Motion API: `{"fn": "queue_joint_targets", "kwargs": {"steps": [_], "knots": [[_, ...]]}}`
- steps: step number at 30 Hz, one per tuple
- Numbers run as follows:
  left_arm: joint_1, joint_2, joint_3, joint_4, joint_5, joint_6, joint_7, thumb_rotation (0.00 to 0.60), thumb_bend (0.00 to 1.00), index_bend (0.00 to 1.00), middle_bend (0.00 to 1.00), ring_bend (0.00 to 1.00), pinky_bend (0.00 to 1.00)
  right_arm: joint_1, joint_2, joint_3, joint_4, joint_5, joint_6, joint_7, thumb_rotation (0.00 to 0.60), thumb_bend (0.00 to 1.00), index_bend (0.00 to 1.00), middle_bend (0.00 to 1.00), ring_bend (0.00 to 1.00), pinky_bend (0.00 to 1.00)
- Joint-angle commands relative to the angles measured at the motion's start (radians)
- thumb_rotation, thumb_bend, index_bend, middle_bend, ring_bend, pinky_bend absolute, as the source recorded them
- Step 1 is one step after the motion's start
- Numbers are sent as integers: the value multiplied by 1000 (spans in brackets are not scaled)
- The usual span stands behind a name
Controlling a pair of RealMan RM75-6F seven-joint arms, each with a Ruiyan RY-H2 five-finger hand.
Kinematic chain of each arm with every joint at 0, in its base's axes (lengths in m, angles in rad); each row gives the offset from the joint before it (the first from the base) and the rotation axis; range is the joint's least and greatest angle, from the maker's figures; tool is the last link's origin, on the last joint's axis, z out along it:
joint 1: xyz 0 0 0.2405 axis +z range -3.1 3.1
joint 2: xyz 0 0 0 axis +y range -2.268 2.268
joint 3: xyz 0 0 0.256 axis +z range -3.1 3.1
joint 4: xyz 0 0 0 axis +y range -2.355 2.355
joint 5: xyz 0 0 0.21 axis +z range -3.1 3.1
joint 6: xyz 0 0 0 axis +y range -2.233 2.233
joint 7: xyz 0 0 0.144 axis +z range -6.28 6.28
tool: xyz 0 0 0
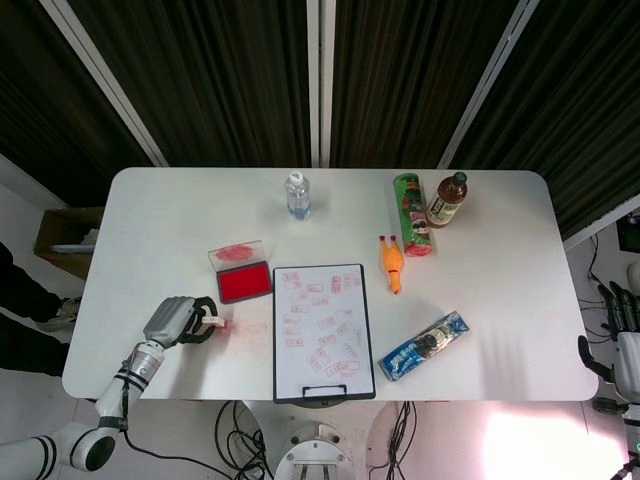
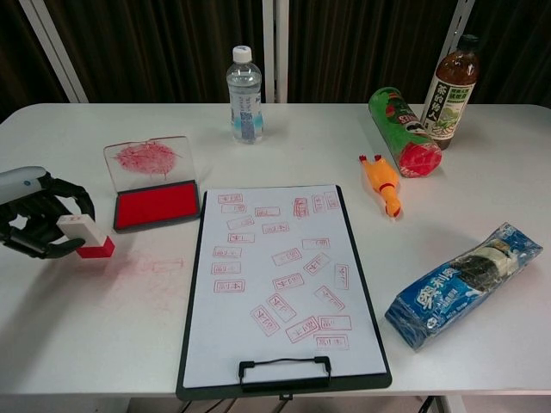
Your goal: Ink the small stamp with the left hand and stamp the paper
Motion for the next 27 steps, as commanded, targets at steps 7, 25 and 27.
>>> {"fn": "queue_joint_targets", "kwargs": {"steps": [7,25,27], "knots": [[38,-75,15,151,53,25,-93,600,415,772,804,781,782,-3,0,-2,-3,3,-1,-7,600,344,0,0,0,0],[48,-106,12,240,95,21,-135,600,409,712,771,760,789,-5,-6,-2,4,5,0,-5,600,343,0,0,0,0],[47,-105,10,239,97,19,-136,600,409,694,756,751,795,-5,-4,-3,4,6,-3,-5,600,344,0,0,0,0]]}}
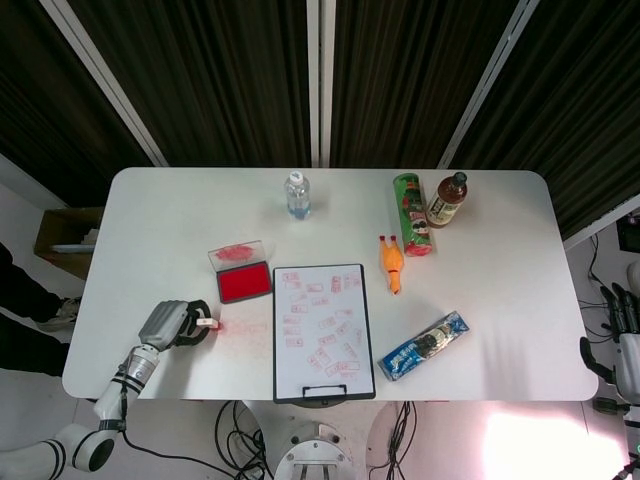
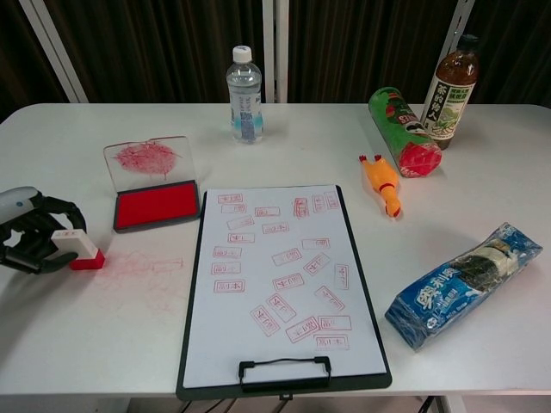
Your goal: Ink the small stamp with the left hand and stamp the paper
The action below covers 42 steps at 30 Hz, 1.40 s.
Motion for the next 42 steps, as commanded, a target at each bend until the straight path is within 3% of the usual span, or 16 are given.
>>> {"fn": "queue_joint_targets", "kwargs": {"steps": [1,23,42], "knots": [[0,1,-1,0,5,2,-2,600,408,685,747,744,796,0,2,-1,0,1,-3,-1,600,344,0,0,0,0],[-1,5,26,48,81,30,-60,600,358,508,552,625,796,-1,8,-1,-17,1,-2,-17,600,343,0,0,0,0],[-10,19,40,56,109,29,-81,600,265,410,457,507,743,-3,9,3,-21,6,1,-19,600,343,0,0,0,0]]}}
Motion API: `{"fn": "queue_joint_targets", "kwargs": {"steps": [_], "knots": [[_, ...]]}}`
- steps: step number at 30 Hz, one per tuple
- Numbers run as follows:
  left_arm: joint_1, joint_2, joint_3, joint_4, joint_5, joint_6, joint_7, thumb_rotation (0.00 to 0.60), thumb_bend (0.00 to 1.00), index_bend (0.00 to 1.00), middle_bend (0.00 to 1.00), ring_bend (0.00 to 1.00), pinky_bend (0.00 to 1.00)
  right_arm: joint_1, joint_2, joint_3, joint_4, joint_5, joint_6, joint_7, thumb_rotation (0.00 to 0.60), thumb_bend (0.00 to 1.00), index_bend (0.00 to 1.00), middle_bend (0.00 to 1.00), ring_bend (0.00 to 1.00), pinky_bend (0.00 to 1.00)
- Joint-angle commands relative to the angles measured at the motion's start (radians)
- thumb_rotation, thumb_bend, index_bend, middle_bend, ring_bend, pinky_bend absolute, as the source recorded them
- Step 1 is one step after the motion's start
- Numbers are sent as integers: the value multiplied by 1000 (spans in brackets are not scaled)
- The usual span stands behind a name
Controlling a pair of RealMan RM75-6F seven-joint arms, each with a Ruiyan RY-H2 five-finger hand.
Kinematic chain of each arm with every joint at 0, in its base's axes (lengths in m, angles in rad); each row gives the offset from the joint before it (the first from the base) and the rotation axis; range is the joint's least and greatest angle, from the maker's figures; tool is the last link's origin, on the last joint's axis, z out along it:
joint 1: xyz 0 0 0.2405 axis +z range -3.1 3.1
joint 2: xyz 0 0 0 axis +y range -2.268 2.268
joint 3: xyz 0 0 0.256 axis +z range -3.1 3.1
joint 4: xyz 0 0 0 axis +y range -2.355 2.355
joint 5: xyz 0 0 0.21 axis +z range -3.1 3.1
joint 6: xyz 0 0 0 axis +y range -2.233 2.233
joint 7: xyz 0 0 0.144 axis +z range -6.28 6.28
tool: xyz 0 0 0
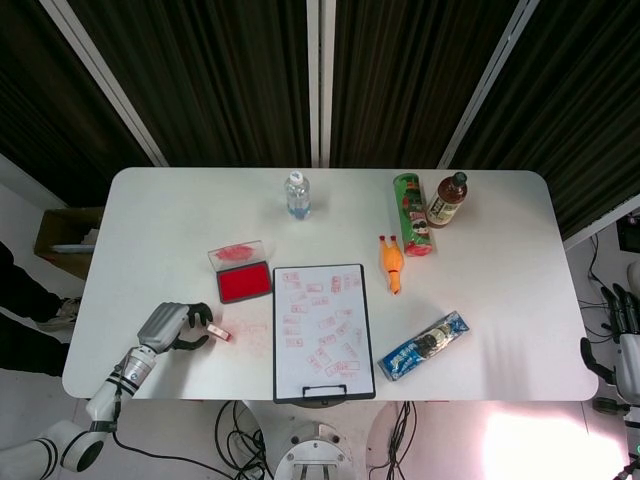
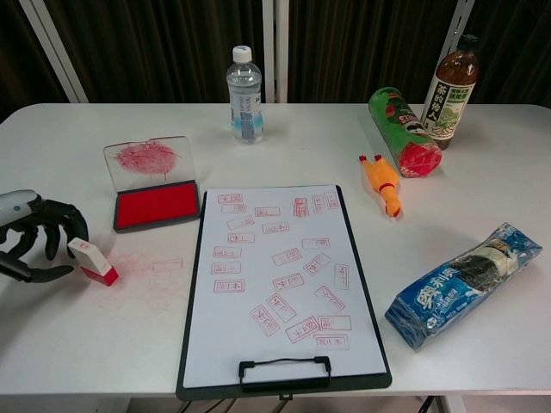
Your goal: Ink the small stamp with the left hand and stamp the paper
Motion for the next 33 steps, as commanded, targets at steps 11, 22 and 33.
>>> {"fn": "queue_joint_targets", "kwargs": {"steps": [11,22,33], "knots": [[38,130,-56,-46,-16,141,68,600,260,328,263,229,377,-6,13,9,-5,-3,24,13,600,344,0,0,0,0],[230,359,-77,-231,-48,458,490,0,109,142,88,46,180,-13,-3,-15,48,-35,40,-60,600,324,0,0,0,0],[315,453,-46,-314,-52,486,476,0,124,134,88,46,176,-14,28,-36,6,-24,-7,-94,600,304,0,0,0,0]]}}
